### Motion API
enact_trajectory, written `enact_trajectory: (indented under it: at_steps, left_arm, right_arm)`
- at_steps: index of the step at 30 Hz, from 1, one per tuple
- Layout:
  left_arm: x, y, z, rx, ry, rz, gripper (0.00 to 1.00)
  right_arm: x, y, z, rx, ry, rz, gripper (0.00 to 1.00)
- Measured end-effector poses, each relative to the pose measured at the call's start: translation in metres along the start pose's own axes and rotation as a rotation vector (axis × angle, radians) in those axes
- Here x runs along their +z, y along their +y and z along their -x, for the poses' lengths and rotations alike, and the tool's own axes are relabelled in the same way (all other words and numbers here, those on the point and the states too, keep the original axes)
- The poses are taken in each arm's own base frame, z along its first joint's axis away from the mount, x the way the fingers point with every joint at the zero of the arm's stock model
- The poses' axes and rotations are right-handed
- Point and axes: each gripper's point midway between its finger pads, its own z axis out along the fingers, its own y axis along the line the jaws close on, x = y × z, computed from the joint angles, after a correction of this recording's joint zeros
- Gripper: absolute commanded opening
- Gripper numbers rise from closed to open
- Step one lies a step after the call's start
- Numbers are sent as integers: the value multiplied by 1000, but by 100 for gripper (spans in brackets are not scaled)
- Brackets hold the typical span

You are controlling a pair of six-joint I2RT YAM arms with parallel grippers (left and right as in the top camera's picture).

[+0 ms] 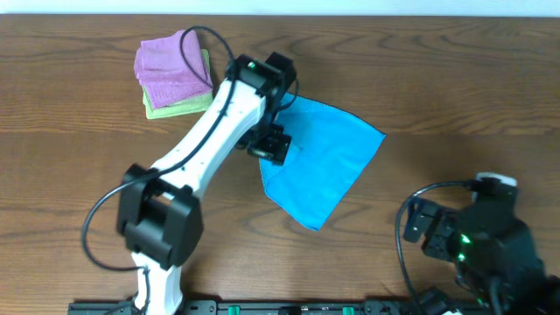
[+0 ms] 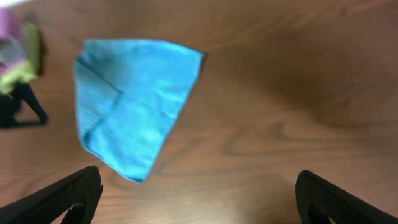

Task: Fold the cloth
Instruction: 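Reach the left gripper to the cloth's upper left edge and grasp it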

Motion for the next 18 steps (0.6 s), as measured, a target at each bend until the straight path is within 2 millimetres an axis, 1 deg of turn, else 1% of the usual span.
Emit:
enact_trajectory:
  at_steps: [1,4,10,14,18]
  left_arm:
    - [2,-3,7,14,2,5,96]
    - [12,-15,18,46,26,19,96]
    - [42,-42,25,111,93,46,96]
    - [58,-60,27,154,113,58,95]
    - [71,-71,34,171,99,57,96]
  right_arm:
    - [5,-1,-4,3,14,-12,99]
    - [17,-1,-10,19,26,-24,99]
    - [25,7,-5,46,-4,1,99]
    - [32,4,-12,40,12,-15,99]
    - [39,1,-19,31,33,-31,99]
